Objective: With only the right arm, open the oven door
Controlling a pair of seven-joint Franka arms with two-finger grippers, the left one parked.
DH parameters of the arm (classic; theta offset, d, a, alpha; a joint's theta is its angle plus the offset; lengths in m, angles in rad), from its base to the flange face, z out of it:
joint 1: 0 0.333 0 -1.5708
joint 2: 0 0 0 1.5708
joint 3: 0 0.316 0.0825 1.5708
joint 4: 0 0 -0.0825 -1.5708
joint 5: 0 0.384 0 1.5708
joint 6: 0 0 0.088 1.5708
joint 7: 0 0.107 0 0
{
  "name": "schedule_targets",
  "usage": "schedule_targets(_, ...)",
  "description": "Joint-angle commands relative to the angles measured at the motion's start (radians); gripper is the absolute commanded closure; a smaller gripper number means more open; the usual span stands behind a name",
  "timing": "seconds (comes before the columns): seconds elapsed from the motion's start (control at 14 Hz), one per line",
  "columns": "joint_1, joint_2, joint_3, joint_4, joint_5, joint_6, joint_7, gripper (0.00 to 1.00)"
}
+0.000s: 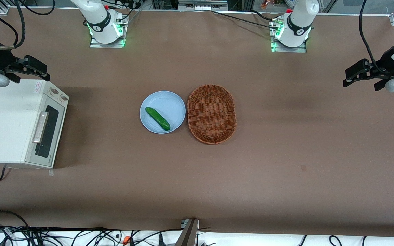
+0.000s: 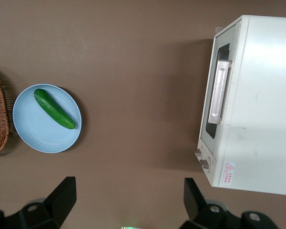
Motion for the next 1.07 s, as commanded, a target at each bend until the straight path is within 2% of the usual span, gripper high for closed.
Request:
schedule_targets(0.0,-0.015,-0.005,0.011,0.025,0.021,-0.025,0.003,0.0)
schedule_targets(1.0,-0.015,-0.003,0.011,0.02,0.009,-0.022,-0.012,0.0)
